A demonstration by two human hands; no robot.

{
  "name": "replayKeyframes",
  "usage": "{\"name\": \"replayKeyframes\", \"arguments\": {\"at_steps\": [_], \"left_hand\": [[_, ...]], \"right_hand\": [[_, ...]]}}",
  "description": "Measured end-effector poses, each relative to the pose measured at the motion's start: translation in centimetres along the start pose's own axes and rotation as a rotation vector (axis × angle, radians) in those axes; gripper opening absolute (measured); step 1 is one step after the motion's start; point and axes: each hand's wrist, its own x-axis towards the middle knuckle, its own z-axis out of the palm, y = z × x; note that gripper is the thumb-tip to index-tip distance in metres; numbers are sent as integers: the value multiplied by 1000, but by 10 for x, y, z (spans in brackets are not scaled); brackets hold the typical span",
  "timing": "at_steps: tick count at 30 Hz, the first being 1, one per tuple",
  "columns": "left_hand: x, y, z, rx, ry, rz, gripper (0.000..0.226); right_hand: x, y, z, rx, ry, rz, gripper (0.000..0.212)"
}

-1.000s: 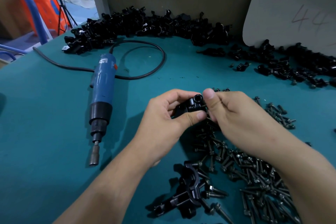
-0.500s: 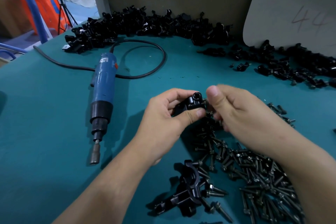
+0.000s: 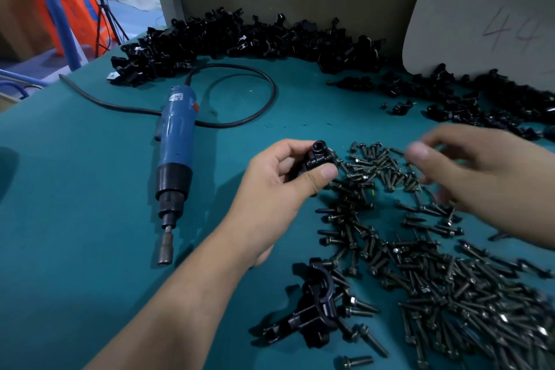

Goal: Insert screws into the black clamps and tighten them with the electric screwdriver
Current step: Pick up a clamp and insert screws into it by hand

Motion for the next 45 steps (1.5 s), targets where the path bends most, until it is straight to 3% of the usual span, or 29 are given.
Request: {"name": "replayKeyframes", "arguments": {"at_steps": [3, 6, 10, 12, 17, 21, 25, 29, 33, 36, 40, 45], "left_hand": [[0, 4, 0, -122, -16, -51, 21], [1, 8, 1, -257, 11, -81, 12], [-1, 13, 0, -392, 38, -116, 26], [-1, 15, 0, -433, 20, -146, 32], [-1, 16, -1, -489, -19, -196, 33], [-1, 15, 0, -493, -48, -209, 38], [-2, 15, -1, -507, -78, -234, 37], [-3, 16, -2, -513, -120, -258, 36], [-3, 17, -2, -503, -169, -290, 34], [-4, 18, -3, -516, -187, -306, 32], [-5, 20, -4, -557, -202, -342, 34], [-7, 25, -6, -641, -224, -375, 37]], "right_hand": [[-35, 29, -15, -121, -66, 115, 67], [-67, 44, -9, -66, -155, 208, 77], [-72, 57, -6, -131, -191, 231, 87], [-70, 60, -6, -161, -198, 255, 80], [-72, 54, -2, -142, -160, 257, 36], [-73, 51, 8, -132, -178, 223, 33], [-75, 54, 7, -98, -200, 197, 46], [-75, 58, 12, -115, -150, 175, 33], [-76, 70, 5, -14, -142, 167, 63], [-82, 87, -7, 86, -40, 108, 81], [-69, 68, -19, 127, 65, 57, 56], [-18, -9, -6, 193, 85, -174, 29]]}}
